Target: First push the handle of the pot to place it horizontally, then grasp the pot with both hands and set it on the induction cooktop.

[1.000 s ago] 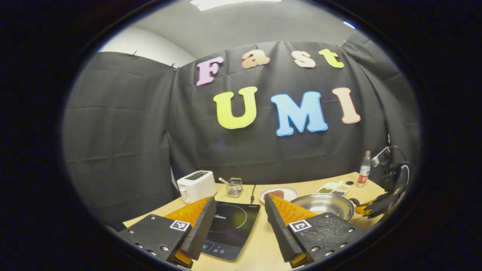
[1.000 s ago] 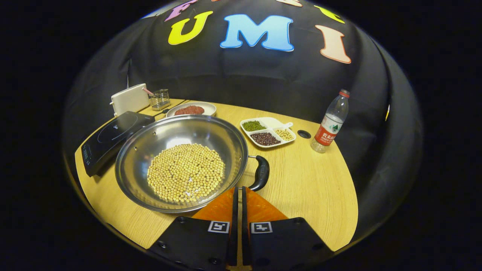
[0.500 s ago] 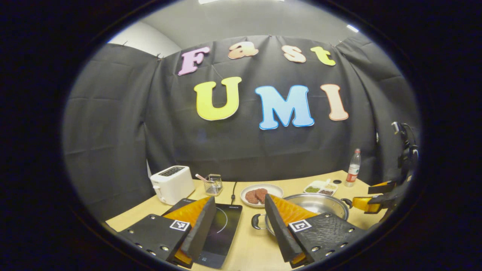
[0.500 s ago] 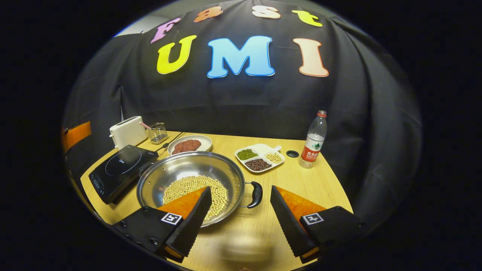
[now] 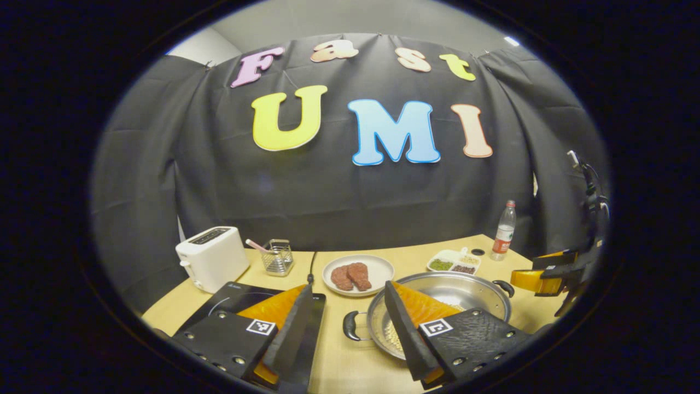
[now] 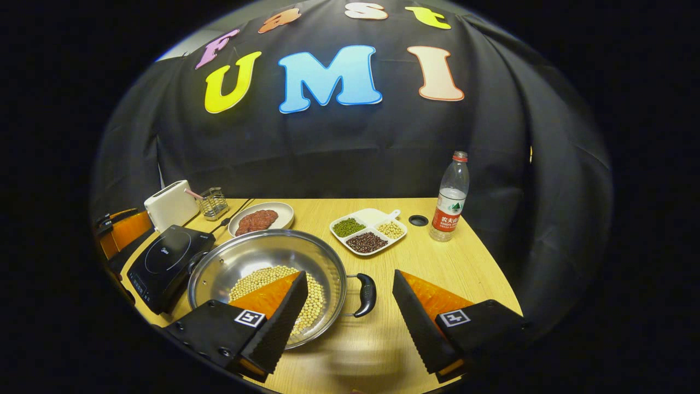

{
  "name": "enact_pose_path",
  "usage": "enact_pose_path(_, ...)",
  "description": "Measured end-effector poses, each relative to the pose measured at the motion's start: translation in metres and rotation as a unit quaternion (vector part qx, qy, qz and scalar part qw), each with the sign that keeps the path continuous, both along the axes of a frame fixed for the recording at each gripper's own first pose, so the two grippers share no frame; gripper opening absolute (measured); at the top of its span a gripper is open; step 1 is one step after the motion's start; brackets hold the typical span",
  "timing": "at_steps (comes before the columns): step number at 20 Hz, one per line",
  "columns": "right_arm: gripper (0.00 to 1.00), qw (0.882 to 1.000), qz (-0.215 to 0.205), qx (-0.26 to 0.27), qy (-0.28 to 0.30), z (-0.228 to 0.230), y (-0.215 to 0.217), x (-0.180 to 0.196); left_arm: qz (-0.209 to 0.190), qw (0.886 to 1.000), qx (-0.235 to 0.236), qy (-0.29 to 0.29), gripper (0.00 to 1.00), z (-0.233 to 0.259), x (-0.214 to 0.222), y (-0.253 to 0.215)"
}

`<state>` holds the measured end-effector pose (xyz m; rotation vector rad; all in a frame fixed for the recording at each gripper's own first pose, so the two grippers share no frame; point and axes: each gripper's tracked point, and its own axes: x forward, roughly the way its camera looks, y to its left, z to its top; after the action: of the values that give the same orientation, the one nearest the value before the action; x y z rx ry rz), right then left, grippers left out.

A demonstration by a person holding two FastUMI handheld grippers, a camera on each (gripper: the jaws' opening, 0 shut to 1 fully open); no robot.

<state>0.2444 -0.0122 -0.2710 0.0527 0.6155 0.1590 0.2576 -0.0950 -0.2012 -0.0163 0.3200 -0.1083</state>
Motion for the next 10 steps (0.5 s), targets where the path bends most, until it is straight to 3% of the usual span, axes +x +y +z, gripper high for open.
enact_pose_path(10, 0.99, 1.0, 0.003, -0.009, 0.022, -0.032, 0.006, 0.019, -0.03, 0.996, -0.007, 0.081, 0.8, -0.086, 0.04, -0.023)
